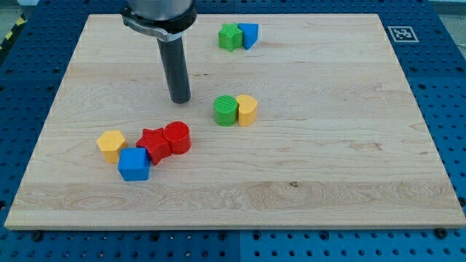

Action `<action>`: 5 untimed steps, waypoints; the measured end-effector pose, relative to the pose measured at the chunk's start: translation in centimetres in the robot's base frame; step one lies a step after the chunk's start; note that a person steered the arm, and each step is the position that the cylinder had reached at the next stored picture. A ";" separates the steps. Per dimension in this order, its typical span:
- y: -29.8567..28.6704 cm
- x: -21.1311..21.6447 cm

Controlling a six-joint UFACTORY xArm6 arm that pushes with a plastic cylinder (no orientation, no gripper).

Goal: Push the green star slightly down

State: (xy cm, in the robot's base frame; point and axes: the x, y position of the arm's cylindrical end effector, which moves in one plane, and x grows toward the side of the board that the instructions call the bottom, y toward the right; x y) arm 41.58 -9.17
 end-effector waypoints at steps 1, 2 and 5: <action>-1.9 -2.3; -3.7 -6.7; 0.1 -18.8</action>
State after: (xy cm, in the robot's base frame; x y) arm 22.77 -9.06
